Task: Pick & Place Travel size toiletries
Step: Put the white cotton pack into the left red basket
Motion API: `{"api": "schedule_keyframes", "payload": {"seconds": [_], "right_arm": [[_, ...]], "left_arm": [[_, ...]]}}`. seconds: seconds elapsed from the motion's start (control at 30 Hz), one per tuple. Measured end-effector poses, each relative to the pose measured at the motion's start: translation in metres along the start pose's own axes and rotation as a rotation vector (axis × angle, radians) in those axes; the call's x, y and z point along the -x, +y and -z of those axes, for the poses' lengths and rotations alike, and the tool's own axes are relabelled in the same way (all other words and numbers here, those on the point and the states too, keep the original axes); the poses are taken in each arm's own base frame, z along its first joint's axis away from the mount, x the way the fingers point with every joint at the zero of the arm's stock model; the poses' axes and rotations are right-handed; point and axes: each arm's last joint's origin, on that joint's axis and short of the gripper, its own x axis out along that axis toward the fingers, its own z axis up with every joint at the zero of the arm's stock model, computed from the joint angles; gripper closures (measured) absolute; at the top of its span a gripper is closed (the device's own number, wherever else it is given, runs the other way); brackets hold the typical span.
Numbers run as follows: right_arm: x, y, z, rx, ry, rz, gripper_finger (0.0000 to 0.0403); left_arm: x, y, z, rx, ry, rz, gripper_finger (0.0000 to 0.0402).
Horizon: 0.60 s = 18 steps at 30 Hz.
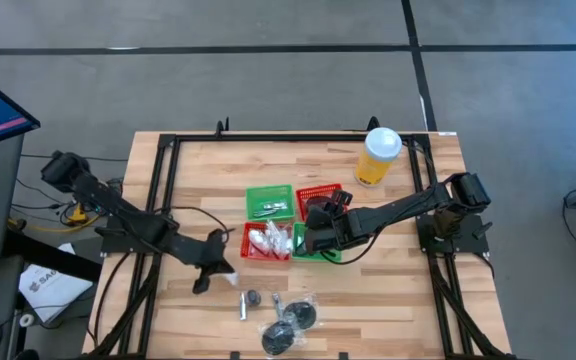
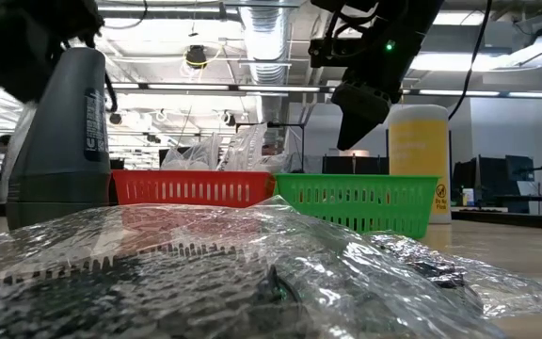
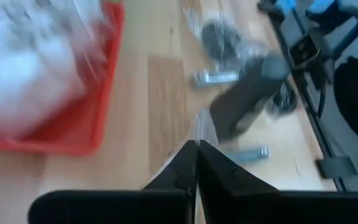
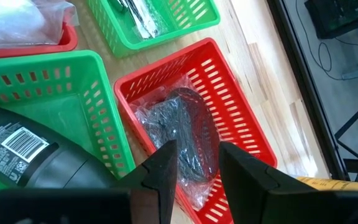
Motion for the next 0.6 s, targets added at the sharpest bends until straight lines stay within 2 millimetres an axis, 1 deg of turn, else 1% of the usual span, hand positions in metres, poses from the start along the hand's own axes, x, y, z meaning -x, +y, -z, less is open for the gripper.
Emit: {"api": "schedule_keyframes", "payload": {"seconds": [0.13, 0.23, 0.4, 0.6], "right_arm": [[0.0, 0.0, 0.0, 0.0, 0.004, -0.009, 0.0294], [0.0, 0.0, 0.0, 0.0, 0.004, -0.009, 0.0294], [0.0, 0.0, 0.0, 0.0, 0.004, -0.009, 0.0294], [0.0, 0.0, 0.0, 0.001, 0.004, -0.009, 0.0294]], "left_arm": [[0.009, 0.0, -0.005, -0.048, -0.068, -0.025, 0.0401], [0.012, 0.002, -0.008, -0.094, -0.109, -0.078, 0.0401], [0.016, 0.005, -0.011, -0.162, -0.164, -0.174, 0.0401], [0.018, 0.012, -0.019, -0.19, -0.219, -0.24, 0.0401]]}}
